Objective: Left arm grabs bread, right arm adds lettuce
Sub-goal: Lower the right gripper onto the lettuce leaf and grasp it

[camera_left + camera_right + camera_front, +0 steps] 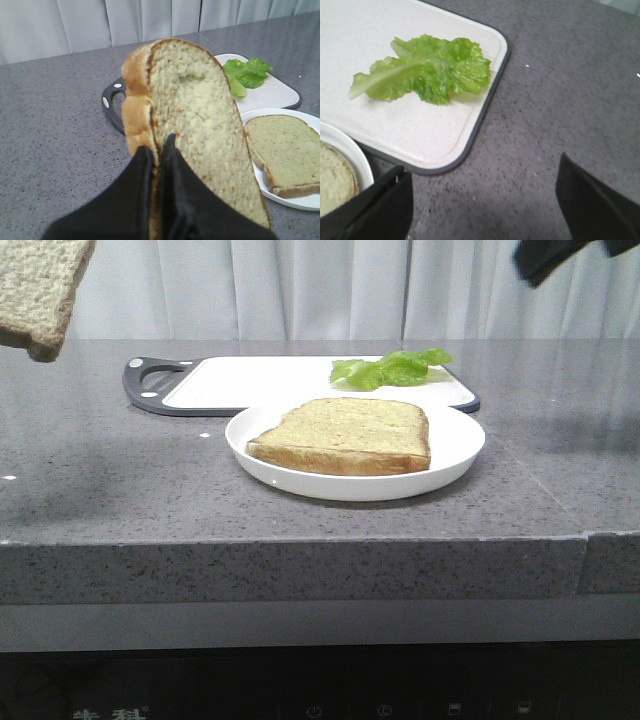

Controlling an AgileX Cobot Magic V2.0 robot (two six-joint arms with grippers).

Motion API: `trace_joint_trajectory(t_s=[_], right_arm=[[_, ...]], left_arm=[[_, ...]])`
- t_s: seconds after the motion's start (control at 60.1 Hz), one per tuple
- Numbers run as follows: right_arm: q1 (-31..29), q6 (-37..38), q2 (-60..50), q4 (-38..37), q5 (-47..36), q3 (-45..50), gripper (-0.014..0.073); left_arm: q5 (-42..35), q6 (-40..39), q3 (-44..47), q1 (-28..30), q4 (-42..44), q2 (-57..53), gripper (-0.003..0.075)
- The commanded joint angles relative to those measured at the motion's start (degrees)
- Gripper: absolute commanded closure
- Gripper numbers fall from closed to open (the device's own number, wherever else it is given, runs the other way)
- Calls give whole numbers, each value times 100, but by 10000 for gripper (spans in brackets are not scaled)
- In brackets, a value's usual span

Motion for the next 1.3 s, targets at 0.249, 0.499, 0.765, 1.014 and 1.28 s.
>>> trace_joint_trajectory(t_s=[0.249, 0.499, 0.765, 1.014, 1.28], right_arm=[[169, -481, 1804, -40, 565, -2277, 38], [180, -738, 2847, 126, 1042, -3468, 38], [248, -999, 3444, 312, 1219, -4072, 39], [228, -999, 3499, 307, 1290, -4115, 351], [228, -994, 3424, 302, 1310, -4143, 652]], left_arm=[[-359, -66, -178, -21, 78, -24, 741], [-351, -66, -178, -21, 78, -24, 741], [-318, -66, -178, -21, 78, -24, 741], [-318, -66, -178, -21, 78, -24, 741], [-318, -66, -178, -21, 78, -24, 741]])
